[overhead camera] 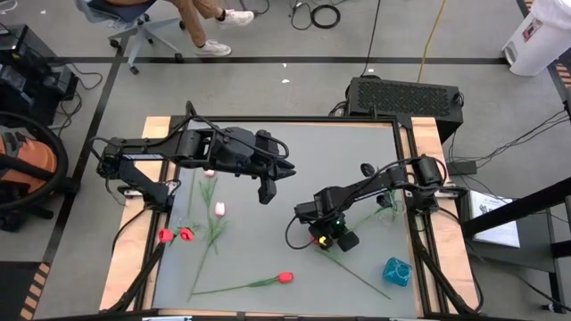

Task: Sort flowers into vase by color
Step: Put the black tulip into the right transparent vase

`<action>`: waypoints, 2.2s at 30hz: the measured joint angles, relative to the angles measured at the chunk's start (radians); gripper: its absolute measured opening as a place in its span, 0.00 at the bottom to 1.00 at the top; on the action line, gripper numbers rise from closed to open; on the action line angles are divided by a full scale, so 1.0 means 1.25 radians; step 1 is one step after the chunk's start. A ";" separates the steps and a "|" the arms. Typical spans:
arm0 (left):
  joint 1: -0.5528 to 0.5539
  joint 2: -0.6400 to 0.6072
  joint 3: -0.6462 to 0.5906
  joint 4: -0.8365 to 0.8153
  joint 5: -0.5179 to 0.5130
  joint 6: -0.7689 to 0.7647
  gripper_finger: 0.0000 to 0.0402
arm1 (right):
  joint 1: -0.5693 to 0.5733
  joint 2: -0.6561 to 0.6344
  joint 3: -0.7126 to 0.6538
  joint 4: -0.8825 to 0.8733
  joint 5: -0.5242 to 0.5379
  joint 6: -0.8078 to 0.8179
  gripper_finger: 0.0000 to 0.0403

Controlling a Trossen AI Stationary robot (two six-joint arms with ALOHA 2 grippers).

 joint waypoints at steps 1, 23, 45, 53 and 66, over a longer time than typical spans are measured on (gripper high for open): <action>0.000 0.000 0.000 0.000 0.000 0.000 0.19 | 0.000 0.000 0.000 0.000 0.000 0.000 0.01; 0.000 0.000 0.000 0.000 0.000 0.000 0.19 | 0.000 0.000 0.000 -0.005 0.000 0.002 0.00; 0.000 0.000 0.000 0.000 0.000 0.000 0.19 | -0.008 -0.001 0.211 -0.034 0.075 -0.020 0.00; 0.000 0.000 0.000 0.000 -0.001 -0.001 0.19 | -0.049 -0.001 0.315 -0.049 0.113 -0.022 0.00; 0.005 -0.020 0.004 0.022 -0.035 0.003 0.19 | -0.143 0.000 0.489 -0.214 0.109 -0.020 0.00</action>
